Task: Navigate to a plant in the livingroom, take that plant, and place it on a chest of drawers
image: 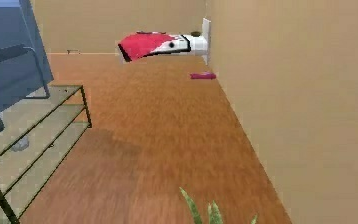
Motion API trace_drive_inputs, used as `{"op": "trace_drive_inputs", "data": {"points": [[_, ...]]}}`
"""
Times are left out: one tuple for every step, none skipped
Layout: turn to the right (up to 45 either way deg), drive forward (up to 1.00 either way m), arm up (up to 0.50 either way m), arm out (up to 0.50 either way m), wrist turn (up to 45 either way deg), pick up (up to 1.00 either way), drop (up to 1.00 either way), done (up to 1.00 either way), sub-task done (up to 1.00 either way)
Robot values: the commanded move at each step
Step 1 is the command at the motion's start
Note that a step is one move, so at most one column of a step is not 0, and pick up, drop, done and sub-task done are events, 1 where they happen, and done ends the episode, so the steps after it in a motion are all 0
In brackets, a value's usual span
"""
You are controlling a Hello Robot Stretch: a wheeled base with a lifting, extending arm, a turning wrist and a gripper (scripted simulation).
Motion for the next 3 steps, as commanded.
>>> {"op": "trace_drive_inputs", "data": {"points": [[45.0,0.00,0.00,0.00,0.0,0.00,0.00,0.00,0.00],[45.0,0.00,0.00,0.00,0.0,0.00,0.00,0.00,0.00],[45.0,0.00,0.00,0.00,0.0,0.00,0.00,0.00,0.00]]}}
